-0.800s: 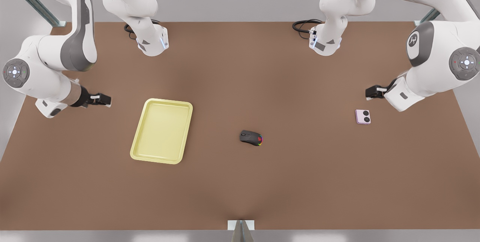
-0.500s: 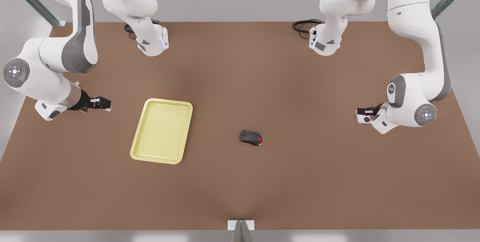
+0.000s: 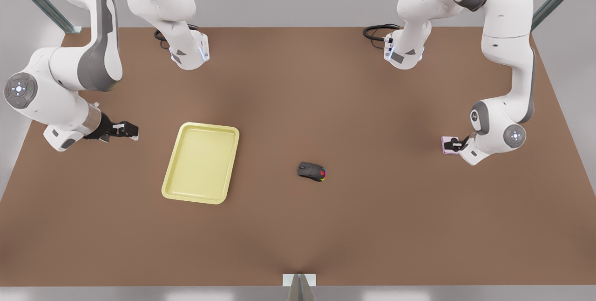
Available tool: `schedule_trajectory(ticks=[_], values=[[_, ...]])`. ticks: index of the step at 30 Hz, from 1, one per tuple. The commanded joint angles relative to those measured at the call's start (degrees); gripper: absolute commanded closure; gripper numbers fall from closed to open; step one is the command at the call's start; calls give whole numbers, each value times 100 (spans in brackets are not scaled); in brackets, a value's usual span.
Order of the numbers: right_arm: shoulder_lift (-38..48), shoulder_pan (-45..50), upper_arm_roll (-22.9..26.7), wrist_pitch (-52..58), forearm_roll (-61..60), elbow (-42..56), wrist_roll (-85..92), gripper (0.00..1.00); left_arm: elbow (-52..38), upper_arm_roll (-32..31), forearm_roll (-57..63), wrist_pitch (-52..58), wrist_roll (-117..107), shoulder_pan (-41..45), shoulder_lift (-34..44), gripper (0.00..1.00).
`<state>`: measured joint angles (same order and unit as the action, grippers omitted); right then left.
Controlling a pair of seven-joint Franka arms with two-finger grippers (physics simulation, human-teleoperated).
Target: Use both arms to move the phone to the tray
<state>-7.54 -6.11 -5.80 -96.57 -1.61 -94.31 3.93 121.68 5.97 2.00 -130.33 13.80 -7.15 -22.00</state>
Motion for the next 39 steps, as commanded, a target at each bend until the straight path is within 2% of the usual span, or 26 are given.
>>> schedule_trajectory(ticks=[1,26,27,28,30,32,39], values=[[-10,22,-9,-55,3,9,29,0,75,0,11,-396,826,-5,-6,0],[25,-65,17,183,21,53,47,0,260,88,-59,-660,167,-41,-480,0],[16,-66,17,183,21,70,47,0,260,88,-59,-652,141,-41,-480,2],[16,-57,17,139,21,79,29,0,251,88,-59,-651,79,-41,-480,24],[-10,-22,17,33,21,53,12,0,251,88,-59,-651,53,-41,-472,25],[-54,5,17,24,21,44,-15,0,242,88,-59,-651,53,-41,-472,19],[-98,14,9,-2,21,53,-24,0,216,88,-59,-651,53,-32,-559,19]])
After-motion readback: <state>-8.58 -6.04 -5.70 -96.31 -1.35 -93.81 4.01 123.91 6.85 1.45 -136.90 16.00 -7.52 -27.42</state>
